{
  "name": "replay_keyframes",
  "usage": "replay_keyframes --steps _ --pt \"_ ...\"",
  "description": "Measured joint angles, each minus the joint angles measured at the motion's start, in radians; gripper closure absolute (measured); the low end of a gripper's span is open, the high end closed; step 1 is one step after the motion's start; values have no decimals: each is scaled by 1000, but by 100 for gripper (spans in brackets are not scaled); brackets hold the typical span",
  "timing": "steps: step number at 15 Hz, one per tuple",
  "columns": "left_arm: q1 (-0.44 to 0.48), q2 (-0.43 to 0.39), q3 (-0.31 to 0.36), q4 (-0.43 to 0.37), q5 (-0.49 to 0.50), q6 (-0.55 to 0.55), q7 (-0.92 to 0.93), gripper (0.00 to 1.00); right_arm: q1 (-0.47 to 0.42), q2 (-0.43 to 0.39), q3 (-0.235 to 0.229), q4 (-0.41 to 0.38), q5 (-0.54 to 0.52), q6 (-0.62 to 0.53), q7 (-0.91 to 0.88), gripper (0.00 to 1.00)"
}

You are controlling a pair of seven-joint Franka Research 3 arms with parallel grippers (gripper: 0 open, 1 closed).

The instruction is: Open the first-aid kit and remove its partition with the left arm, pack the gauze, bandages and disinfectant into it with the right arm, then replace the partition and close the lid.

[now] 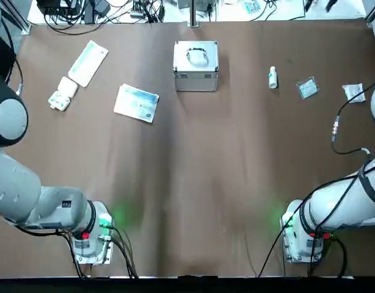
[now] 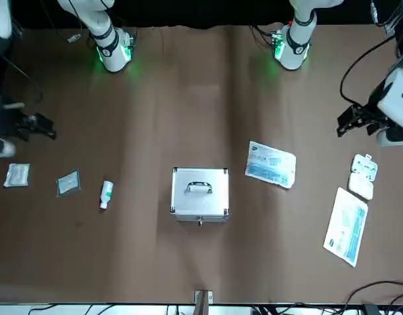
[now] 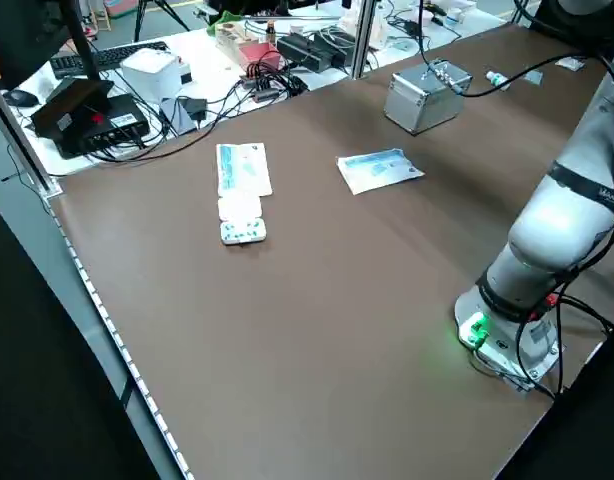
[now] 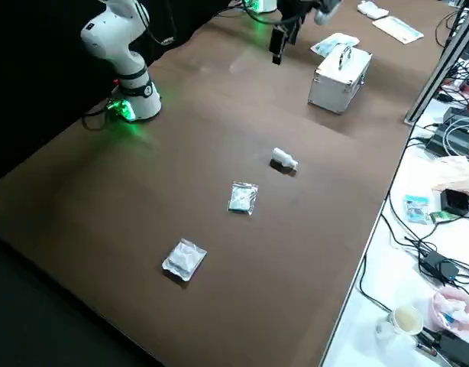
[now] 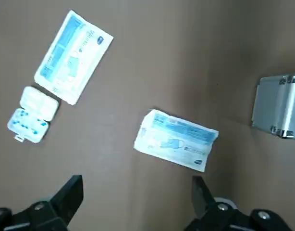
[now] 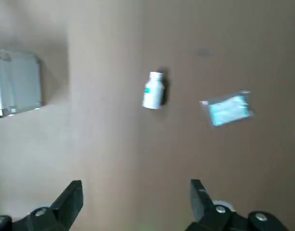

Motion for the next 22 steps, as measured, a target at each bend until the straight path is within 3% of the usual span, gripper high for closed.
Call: replay_keyframes --steps 4,8,15,22 --pt "-14 20 -50 0 -3 3 -63 0 53 128 1 -6 115 95 39 1" --pt "-27 50 -68 0 -25 11 -156 0 135 271 4 2 196 312 225 1" --pt "-190 148 -72 48 -50 32 -525 0 234 521 5 221 204 407 738 2" --pt "-317 228 -72 89 -50 136 -922 0 300 656 29 259 212 559 1040 4"
